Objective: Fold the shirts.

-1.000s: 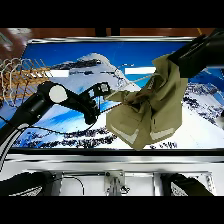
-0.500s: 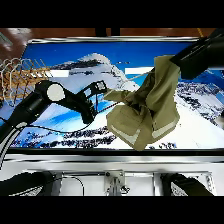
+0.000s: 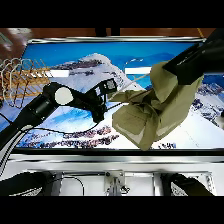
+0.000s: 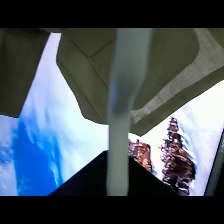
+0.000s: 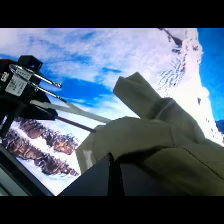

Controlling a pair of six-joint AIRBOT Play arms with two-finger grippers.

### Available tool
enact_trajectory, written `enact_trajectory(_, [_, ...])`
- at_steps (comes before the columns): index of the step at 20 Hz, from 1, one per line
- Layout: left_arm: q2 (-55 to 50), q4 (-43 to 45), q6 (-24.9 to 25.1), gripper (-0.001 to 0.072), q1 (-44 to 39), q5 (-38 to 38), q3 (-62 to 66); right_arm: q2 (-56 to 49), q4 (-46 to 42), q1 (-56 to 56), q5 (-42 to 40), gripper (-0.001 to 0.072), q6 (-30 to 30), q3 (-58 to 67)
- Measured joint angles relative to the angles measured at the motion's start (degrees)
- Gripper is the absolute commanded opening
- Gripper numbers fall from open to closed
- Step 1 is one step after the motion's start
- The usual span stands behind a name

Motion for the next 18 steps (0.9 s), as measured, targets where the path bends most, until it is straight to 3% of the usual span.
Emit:
enact_trajectory(16, [-1.57, -3.10, -0.37, 0.0051, -1.92, 5.01, 1.81, -3.82, 9.81, -0.02, 0.26, 0.0089, 3.98, -0.04])
enact_trajectory(17, [-1.57, -3.19, -0.37, 0.0051, -1.99, 5.27, 1.81, -4.00, 9.81, -0.02, 0.17, 0.0137, 3.93, -0.04])
enact_trajectory(18, [-1.57, -3.23, -0.37, 0.0051, -2.05, 5.31, 1.81, -4.11, 9.81, -0.02, -0.09, 0.0250, 3.74, -0.04])
